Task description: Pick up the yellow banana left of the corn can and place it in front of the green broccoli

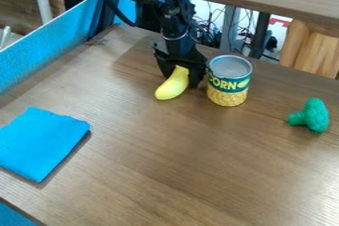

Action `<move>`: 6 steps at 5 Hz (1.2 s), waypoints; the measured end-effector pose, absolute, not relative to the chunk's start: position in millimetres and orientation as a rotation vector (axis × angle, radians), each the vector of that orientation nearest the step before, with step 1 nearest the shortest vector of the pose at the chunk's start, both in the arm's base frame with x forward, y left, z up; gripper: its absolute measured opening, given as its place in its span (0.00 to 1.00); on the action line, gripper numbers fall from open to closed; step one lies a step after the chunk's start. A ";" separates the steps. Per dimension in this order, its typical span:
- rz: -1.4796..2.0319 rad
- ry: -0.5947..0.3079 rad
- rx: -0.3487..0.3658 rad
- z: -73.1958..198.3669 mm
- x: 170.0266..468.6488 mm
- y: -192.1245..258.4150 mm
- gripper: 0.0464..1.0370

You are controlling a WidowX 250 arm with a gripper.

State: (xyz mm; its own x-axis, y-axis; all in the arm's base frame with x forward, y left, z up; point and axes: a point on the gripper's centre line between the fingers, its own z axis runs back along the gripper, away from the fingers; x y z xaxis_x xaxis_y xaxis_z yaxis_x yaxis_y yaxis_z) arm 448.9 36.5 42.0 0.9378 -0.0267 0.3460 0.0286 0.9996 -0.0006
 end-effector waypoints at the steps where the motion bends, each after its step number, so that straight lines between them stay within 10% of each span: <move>1: -0.032 -0.342 -0.018 44.0 449.2 31.0 0.62; 3: -0.086 -0.320 -0.016 53.4 443.3 28.1 0.55; 6: -0.290 -0.504 -0.178 148.2 436.1 -61.8 0.55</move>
State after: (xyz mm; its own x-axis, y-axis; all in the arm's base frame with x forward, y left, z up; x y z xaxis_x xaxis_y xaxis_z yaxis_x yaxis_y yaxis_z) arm 436.1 -61.8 148.2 0.8361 -0.2287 0.4987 0.3156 0.9440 -0.0962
